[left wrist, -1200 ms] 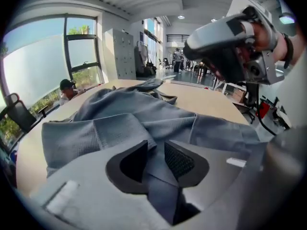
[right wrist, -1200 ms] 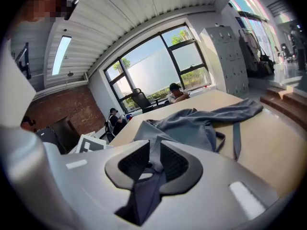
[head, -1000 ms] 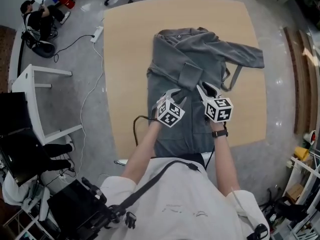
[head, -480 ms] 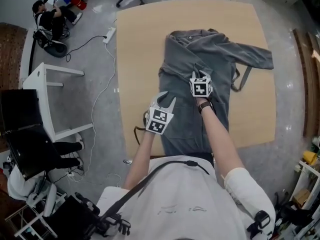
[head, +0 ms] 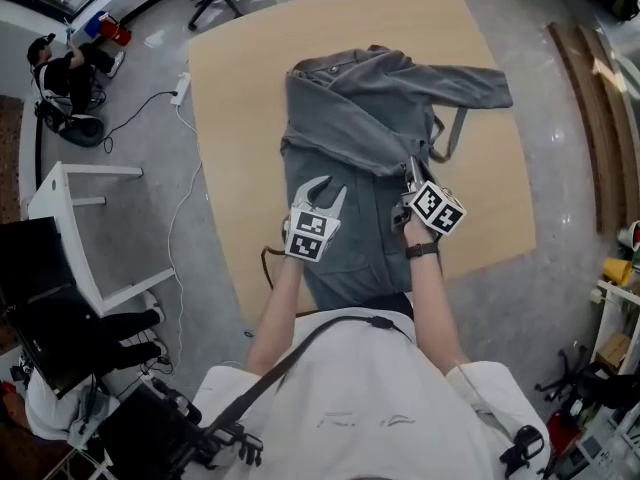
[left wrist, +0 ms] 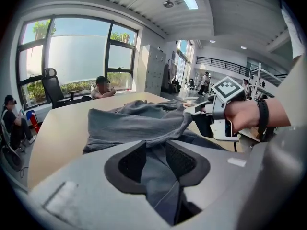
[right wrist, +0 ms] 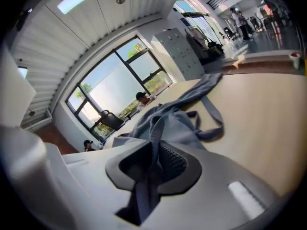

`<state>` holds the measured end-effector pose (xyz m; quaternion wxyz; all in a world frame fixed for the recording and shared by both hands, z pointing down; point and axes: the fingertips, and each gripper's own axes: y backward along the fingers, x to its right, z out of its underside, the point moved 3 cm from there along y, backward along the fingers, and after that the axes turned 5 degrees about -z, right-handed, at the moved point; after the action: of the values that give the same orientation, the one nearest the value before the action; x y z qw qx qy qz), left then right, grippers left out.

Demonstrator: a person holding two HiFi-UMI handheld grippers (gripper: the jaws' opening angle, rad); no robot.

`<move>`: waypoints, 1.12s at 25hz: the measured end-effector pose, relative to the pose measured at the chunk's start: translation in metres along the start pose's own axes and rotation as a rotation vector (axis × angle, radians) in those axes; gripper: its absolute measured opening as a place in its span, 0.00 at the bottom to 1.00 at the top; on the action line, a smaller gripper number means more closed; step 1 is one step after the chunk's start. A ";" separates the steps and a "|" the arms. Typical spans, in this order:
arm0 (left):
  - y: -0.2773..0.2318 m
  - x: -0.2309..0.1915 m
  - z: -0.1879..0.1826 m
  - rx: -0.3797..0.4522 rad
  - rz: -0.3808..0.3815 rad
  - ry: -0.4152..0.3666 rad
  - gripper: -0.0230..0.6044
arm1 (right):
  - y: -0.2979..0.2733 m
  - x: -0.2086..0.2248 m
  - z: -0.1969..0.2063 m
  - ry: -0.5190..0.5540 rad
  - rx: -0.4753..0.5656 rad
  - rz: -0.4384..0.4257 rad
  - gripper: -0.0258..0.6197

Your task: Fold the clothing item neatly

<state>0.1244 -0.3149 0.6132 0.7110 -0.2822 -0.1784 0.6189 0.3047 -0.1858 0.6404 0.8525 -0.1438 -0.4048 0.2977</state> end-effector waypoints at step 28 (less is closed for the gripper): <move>-0.138 0.124 -0.114 0.034 0.221 -0.153 0.25 | -0.018 0.262 -0.225 0.372 -0.050 0.314 0.35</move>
<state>0.3215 -0.2243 0.5986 0.6275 -0.2401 -0.1893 0.7161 0.6157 -0.0367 0.6658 0.8519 -0.2781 -0.2208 0.3850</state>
